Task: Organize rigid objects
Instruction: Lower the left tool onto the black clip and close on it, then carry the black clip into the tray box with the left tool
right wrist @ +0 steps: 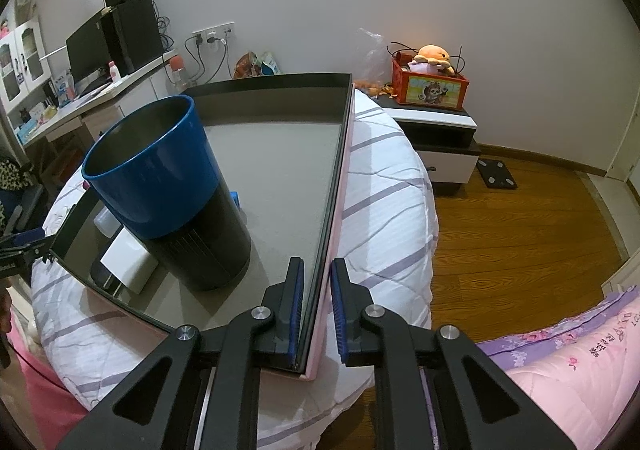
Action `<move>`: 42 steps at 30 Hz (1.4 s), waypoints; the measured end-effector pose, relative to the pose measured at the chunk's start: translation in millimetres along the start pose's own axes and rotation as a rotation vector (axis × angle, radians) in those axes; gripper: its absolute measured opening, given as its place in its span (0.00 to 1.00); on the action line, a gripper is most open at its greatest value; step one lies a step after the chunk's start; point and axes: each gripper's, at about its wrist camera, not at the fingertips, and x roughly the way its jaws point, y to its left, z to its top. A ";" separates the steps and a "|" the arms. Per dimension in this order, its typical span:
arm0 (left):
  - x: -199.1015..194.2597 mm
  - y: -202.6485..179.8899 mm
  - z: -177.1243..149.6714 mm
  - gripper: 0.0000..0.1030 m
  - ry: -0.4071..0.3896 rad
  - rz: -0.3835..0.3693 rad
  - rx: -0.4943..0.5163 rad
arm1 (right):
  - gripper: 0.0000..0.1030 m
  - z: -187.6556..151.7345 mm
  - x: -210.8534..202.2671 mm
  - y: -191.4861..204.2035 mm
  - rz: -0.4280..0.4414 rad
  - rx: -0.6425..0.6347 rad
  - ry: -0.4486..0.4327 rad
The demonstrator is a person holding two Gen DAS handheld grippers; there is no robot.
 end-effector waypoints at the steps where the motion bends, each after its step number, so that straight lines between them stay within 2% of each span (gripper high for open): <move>1: -0.4 0.4 0.0 0.86 0.000 -0.001 0.000 | 0.13 0.0 0.0 -0.1 0.001 0.000 0.000; 19: 8.7 4.9 -1.3 0.89 -0.011 0.027 -0.022 | 0.13 -2.1 0.6 0.3 0.008 0.009 -0.010; 20: 9.8 5.8 -1.2 0.87 -0.012 0.031 -0.026 | 0.13 -2.4 0.7 0.4 0.010 0.009 -0.009; 22: 14.9 7.6 -0.6 0.71 -0.003 0.023 -0.030 | 0.13 -2.3 0.9 0.9 0.011 0.009 -0.007; 23: 18.0 8.5 -0.4 0.56 0.006 0.016 -0.033 | 0.13 -2.7 0.8 1.5 0.011 0.009 -0.006; 25: 19.4 8.2 -0.7 0.43 -0.001 0.038 -0.013 | 0.13 -2.2 0.9 0.8 0.011 0.009 -0.008; 26: 19.0 8.3 -0.3 0.27 -0.007 0.046 -0.006 | 0.14 -2.5 1.3 0.7 0.014 0.011 -0.007; 27: 18.2 9.8 0.4 0.16 -0.011 0.040 -0.016 | 0.14 -2.8 1.9 0.0 0.017 0.014 -0.006; 35: 1.6 9.7 5.4 0.16 -0.058 0.023 -0.026 | 0.14 -3.0 3.6 -0.3 0.020 0.016 0.000; 42: -28.6 -14.0 30.0 0.16 -0.141 -0.022 0.017 | 0.14 -2.6 4.2 -0.5 0.021 0.017 0.001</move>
